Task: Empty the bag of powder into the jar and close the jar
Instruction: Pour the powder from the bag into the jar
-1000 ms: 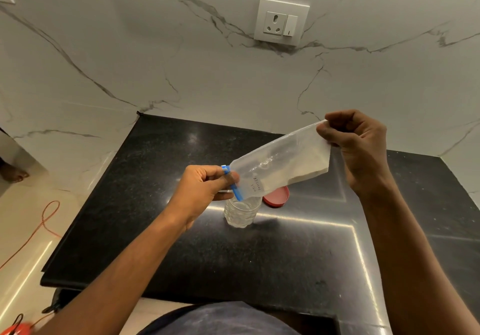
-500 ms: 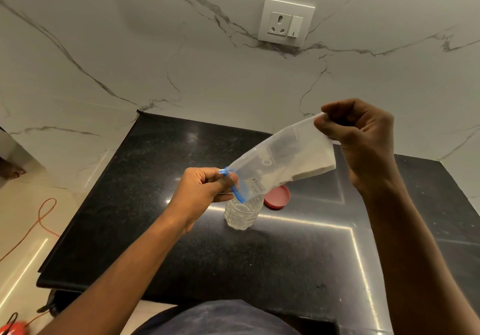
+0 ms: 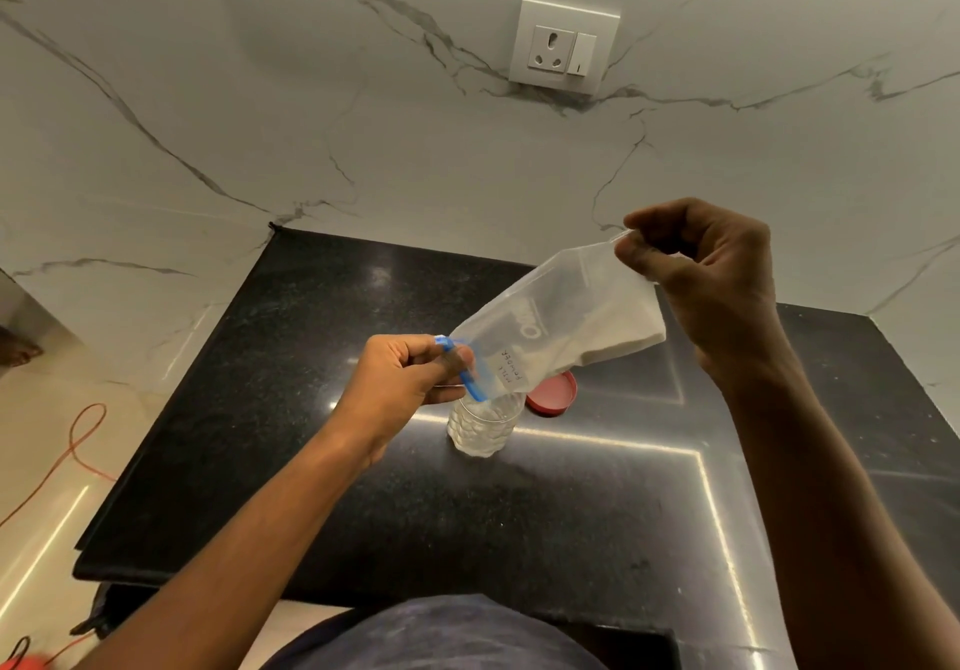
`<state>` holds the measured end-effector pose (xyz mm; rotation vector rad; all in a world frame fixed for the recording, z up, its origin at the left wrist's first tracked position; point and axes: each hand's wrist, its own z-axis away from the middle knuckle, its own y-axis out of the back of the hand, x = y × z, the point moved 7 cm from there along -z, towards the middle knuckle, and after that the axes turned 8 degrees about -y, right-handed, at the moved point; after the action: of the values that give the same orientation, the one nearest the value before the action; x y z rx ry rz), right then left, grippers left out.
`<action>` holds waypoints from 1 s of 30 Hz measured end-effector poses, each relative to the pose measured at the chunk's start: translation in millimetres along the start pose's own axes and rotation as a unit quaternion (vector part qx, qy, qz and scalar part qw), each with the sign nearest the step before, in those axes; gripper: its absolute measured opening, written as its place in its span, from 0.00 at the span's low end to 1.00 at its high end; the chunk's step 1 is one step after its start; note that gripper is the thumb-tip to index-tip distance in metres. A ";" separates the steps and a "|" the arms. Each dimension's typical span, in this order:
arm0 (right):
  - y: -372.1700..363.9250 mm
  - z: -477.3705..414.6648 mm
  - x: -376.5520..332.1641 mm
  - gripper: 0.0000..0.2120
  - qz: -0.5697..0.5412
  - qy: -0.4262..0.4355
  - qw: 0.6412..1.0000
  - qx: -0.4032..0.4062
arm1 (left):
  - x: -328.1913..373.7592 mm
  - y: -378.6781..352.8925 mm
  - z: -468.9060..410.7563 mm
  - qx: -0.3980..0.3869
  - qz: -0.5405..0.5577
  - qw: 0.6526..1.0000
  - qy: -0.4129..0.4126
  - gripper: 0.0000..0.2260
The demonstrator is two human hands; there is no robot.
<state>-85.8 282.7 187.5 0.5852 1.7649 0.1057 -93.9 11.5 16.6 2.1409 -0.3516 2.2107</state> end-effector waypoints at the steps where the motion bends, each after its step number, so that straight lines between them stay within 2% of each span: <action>1: 0.1 1.1 -0.7 0.08 -0.001 0.004 1.000 0.003 | 0.2 -0.5 0.4 -0.001 -0.002 1.000 0.000 0.11; 15: -6.9 4.4 -8.3 0.08 0.059 0.042 0.997 0.001 | -4.3 3.8 1.9 0.001 0.000 1.000 0.005 0.07; 20: -5.7 4.0 -11.2 0.07 0.075 0.054 0.996 0.011 | -3.1 3.7 3.3 -0.006 -0.001 1.000 0.000 0.10; 30: -8.0 5.3 -12.2 0.07 0.101 0.076 0.992 0.015 | -6.3 4.6 2.5 -0.008 -0.028 1.000 -0.002 0.09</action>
<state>-81.5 269.1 193.8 0.7943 1.8527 0.2708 -92.1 7.3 9.9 2.1211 -0.3038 2.1664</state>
